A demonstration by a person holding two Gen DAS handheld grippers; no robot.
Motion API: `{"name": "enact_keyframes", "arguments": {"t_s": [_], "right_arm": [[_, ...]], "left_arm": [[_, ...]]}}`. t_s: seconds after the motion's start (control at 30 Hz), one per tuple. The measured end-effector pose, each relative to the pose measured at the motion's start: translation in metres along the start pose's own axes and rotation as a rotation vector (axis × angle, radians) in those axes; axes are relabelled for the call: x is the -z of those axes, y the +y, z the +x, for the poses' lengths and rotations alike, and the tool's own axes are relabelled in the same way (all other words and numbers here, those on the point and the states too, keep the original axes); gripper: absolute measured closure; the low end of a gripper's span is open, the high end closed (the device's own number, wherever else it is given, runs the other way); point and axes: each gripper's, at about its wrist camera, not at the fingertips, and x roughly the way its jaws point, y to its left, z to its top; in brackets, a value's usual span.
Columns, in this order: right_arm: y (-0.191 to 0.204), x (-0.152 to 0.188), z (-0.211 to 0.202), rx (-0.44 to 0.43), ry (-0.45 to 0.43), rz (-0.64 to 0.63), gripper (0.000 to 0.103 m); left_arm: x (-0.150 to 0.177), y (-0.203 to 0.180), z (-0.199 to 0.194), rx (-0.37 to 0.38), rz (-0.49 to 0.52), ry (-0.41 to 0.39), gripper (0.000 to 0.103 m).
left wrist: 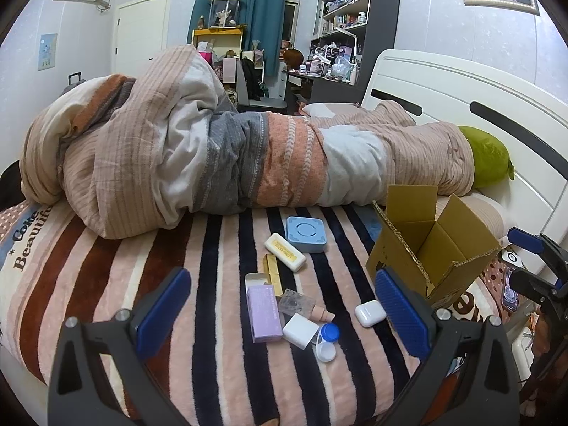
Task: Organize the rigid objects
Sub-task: 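Move the left tool toward the lavender carton, then grasp the lavender carton with the left tool while the right tool grips the box wall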
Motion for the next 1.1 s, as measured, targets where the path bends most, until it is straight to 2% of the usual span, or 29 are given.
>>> {"name": "enact_keyframes", "arguments": {"t_s": [0.23,0.33,0.4,0.47,0.63,0.77,0.93,1.03,1.1], "right_arm": [[0.001,0.0,0.001,-0.008,0.007,-0.001,0.0],[0.003,-0.001,0.0,0.01,-0.002,-0.003,0.0],[0.001,-0.002,-0.001,0.042,-0.007,0.04,0.0],[0.0,-0.003,0.0,0.037,-0.007,0.046,0.0],[0.008,-0.006,-0.002,0.049,-0.032,-0.018,0.0],[0.003,-0.018,0.007,-0.007,0.05,-0.035,0.0],[-0.03,-0.042,0.013,0.02,0.127,-0.011,0.0],[-0.058,-0.054,0.021,0.084,0.188,0.001,0.0],[-0.084,-0.059,0.03,0.161,0.242,0.026,0.002]], "left_arm": [[0.0,0.001,-0.002,-0.002,0.004,-0.001,0.0],[0.0,0.002,-0.004,-0.003,0.005,-0.006,0.0],[0.0,0.001,-0.004,0.001,0.004,-0.005,0.0],[0.0,0.001,-0.003,-0.005,0.005,-0.006,0.0],[-0.002,-0.001,-0.001,-0.01,0.011,-0.003,0.0],[-0.002,-0.001,0.001,-0.015,0.011,-0.001,0.0],[-0.003,0.001,0.009,-0.02,0.012,0.007,0.0],[-0.004,0.003,0.015,-0.035,0.013,0.002,0.0],[-0.003,0.005,0.02,-0.043,0.008,-0.001,0.0]]}}
